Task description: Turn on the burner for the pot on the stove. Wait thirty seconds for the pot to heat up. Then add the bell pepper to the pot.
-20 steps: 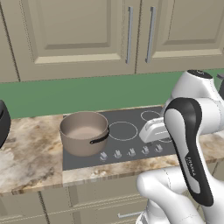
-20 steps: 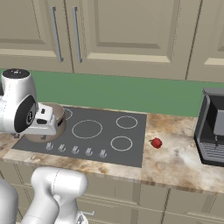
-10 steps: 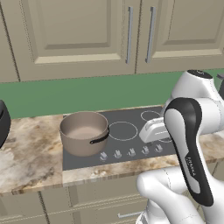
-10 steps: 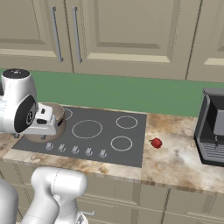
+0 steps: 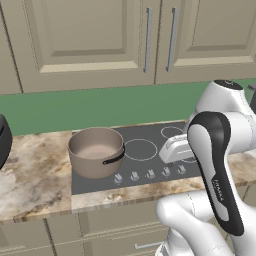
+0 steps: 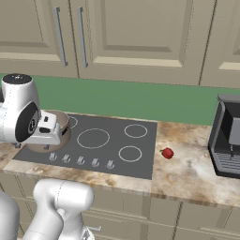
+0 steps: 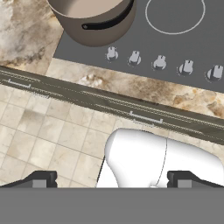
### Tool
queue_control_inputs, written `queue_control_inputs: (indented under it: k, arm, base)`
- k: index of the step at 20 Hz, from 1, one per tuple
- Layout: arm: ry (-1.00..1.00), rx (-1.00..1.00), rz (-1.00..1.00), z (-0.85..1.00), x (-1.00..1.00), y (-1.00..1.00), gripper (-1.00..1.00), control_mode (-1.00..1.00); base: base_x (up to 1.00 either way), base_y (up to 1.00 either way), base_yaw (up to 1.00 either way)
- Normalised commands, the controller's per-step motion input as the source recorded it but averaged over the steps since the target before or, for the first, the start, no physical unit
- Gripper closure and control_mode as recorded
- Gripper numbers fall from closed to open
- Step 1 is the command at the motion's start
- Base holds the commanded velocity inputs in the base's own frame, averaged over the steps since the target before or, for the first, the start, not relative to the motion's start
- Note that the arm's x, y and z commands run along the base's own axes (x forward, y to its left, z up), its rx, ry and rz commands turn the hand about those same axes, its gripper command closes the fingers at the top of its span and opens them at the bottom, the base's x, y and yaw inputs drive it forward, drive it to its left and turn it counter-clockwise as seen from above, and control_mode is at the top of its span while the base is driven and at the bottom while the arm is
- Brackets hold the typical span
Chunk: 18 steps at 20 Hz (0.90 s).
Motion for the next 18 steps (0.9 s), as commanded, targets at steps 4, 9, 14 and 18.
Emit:
queue_control_inputs:
  k: [4, 9, 14, 18]
  arm:
    - [0.00, 0.00, 0.00, 0.00, 0.00, 0.00, -1.00, -1.00]
    - [0.00, 0.00, 0.00, 0.00, 0.00, 0.00, -1.00, -1.00]
    - [0.00, 0.00, 0.00, 0.00, 0.00, 0.00, -1.00, -1.00]
    - [0.00, 0.00, 0.00, 0.00, 0.00, 0.00, -1.00, -1.00]
  base:
    - [0.00, 0.00, 0.00]
    - [0.00, 0.00, 0.00]
    - [0.00, 0.00, 0.00]
    - [0.00, 0.00, 0.00]
